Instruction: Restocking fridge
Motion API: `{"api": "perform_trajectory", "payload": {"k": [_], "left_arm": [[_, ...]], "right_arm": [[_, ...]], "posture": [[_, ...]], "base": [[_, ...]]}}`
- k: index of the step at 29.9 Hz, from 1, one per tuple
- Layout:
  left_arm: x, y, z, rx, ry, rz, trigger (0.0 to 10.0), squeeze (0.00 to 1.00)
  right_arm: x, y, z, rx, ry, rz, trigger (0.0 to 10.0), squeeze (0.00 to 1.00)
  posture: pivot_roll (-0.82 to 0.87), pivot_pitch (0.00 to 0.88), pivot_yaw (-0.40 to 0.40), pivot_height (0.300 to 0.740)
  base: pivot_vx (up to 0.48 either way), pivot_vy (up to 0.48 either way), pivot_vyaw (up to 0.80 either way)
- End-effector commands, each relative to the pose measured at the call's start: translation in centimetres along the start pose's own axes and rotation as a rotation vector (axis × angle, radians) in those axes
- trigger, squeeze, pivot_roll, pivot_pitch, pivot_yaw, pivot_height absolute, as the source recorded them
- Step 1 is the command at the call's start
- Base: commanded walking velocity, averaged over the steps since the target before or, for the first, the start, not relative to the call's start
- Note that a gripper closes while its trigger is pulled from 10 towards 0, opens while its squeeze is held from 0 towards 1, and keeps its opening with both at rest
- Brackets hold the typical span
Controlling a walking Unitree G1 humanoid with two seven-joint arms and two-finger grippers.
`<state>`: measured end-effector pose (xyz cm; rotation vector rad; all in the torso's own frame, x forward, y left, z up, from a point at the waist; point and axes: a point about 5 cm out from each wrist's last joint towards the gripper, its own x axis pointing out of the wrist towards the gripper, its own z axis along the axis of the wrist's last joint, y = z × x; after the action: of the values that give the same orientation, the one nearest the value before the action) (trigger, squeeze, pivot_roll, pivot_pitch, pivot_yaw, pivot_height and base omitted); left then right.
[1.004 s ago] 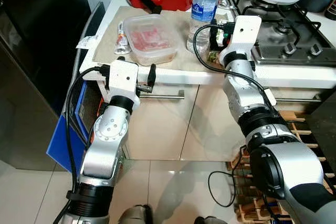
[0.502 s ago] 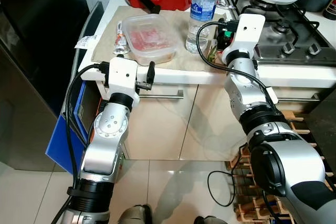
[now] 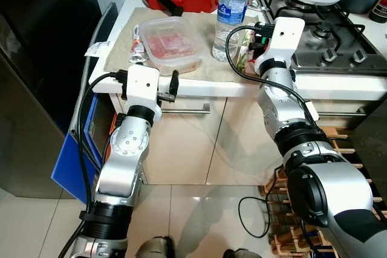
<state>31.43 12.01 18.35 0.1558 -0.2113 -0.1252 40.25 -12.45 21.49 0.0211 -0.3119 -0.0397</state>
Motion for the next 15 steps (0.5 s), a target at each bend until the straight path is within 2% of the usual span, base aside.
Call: {"api": "perform_trajectory", "payload": {"k": [1,5,6,10,14,15], "left_arm": [[0.3,0.1,0.1,0.000,-0.004,0.007,10.0,0.00],[0.4,0.0,0.1,-0.002,-0.004,0.007,10.0,0.00],[0.4,-0.1,0.0,-0.004,-0.005,0.005,10.0,0.00],[0.5,-0.2,0.0,-0.006,-0.004,0.002,10.0,0.00],[0.5,-0.3,-0.1,-0.008,-0.005,0.001,10.0,0.00],[0.5,-0.3,-0.1,-0.008,-0.005,0.001,10.0,0.00]], "right_arm": [[0.0,-0.1,0.5,-0.019,-0.037,0.006,0.0,0.00],[0.5,-0.4,1.9,-0.034,-0.105,0.002,0.0,0.00],[0.8,-0.8,3.0,-0.043,-0.157,-0.003,0.0,0.00],[1.1,-1.3,4.0,-0.047,-0.195,-0.013,0.0,0.00],[1.1,-1.2,3.9,-0.068,-0.182,-0.022,0.0,0.00],[1.2,-1.0,3.7,-0.070,-0.155,-0.017,8.5,0.00]], "posture": [[0.12,0.066,-0.006,0.740],[0.12,0.066,-0.005,0.740],[0.11,0.068,-0.004,0.740],[0.11,0.068,-0.004,0.740],[0.11,0.070,-0.005,0.740],[0.11,0.070,-0.005,0.740]], "base": [[0.000,0.000,0.00],[0.000,0.000,0.00],[0.000,0.000,0.00],[0.000,0.000,0.00],[0.000,0.000,0.00],[0.000,0.000,0.00]]}}
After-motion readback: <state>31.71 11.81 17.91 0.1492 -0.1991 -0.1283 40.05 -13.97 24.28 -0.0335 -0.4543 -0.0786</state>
